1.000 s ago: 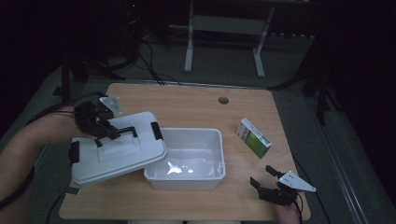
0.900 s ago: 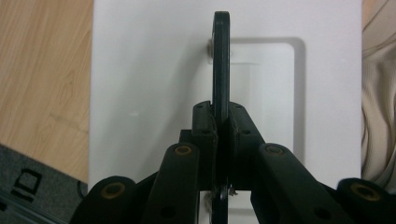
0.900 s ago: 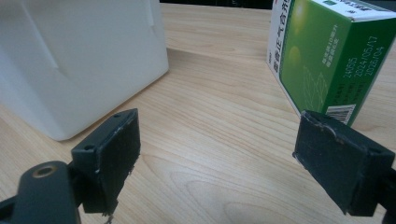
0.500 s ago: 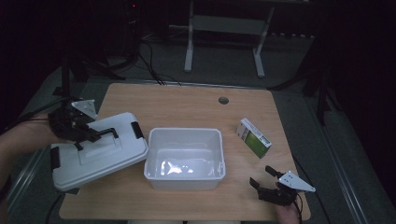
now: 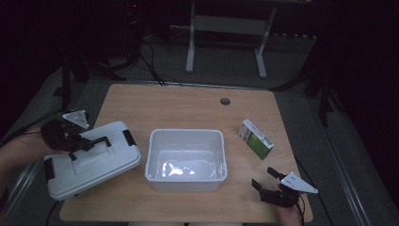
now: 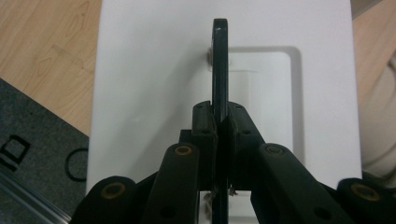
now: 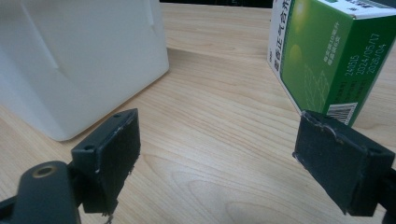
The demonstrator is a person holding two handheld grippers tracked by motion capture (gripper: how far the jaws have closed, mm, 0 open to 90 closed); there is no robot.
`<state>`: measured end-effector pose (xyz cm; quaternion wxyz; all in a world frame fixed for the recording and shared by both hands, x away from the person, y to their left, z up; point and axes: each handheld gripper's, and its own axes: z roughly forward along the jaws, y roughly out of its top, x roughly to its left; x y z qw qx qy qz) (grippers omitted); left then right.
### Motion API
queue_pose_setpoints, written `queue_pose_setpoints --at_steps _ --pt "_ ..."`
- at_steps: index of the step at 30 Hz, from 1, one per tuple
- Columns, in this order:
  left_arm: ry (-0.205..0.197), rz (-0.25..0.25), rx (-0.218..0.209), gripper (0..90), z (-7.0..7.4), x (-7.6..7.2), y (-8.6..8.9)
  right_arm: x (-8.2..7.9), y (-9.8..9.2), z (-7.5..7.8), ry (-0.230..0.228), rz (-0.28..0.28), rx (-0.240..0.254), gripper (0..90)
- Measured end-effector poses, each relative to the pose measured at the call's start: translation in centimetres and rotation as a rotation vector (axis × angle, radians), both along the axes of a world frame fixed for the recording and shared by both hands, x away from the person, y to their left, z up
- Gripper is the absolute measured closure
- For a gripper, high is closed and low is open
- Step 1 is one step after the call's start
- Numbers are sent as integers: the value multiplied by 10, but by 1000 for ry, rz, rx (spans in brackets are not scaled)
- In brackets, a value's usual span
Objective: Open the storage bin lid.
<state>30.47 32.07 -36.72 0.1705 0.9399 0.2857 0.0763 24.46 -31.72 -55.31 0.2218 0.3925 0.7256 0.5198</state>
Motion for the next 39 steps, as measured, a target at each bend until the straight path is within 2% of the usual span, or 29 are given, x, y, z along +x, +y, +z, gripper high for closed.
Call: queue_pose_setpoints --at_steps 2,9,13,19,29,31,33,35,39 --pt "8 0 9 833 -7 2 0 0 0 0 0 1 -2 141" --pt "25 14 -7 833 -32 10 0 0 1 0 1 4 -9 141" --pt "42 3 -21 833 -50 15 -5 0 0 -1 1 5 -10 141" --pt "64 4 -20 833 -73 21 -11 0 1 -1 1 6 -11 141" --pt "75 22 -34 832 -95 27 -14 0 0 -1 1 6 -11 141" --pt "96 38 -39 831 -106 30 -14 0 0 -1 1 5 -12 141" --pt "96 39 -40 831 -108 30 -14 1 1 -1 1 4 -13 141" --pt "106 44 -62 832 -111 30 -14 1 0 -1 1 4 -12 141" --pt "109 41 -68 832 -113 31 -16 1 1 -1 1 5 -14 141"
